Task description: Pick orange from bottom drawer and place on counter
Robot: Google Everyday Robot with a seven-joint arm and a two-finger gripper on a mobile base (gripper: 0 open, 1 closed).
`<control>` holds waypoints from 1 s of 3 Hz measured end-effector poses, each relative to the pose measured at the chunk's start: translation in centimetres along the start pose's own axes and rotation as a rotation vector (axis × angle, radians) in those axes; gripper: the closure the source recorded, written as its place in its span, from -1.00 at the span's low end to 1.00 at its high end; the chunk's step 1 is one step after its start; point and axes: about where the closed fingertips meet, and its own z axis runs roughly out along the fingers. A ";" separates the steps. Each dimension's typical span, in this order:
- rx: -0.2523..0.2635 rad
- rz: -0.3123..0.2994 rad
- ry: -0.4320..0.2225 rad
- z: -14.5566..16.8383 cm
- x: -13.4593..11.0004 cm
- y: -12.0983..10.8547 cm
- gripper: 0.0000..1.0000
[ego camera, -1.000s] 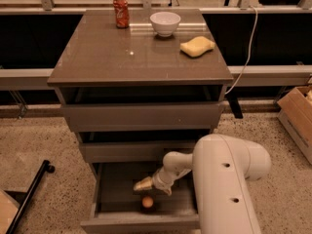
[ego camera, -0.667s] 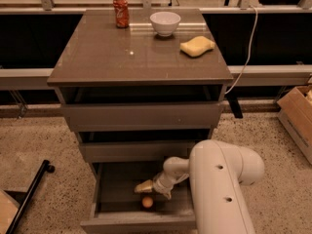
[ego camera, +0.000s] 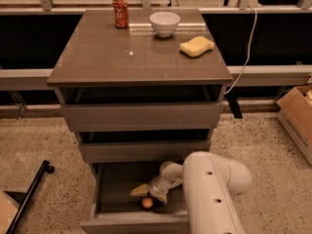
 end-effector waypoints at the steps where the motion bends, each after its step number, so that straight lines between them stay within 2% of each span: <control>1: 0.000 0.000 0.000 -0.2 0.0 0.2 -1.00; 2: 0.028 -0.014 0.050 0.5 0.8 1.7 -0.61; 3: 0.039 -0.019 0.107 1.7 1.3 2.7 0.00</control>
Offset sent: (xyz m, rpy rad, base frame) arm -0.0106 0.0360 0.0139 -0.0520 0.0776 0.0943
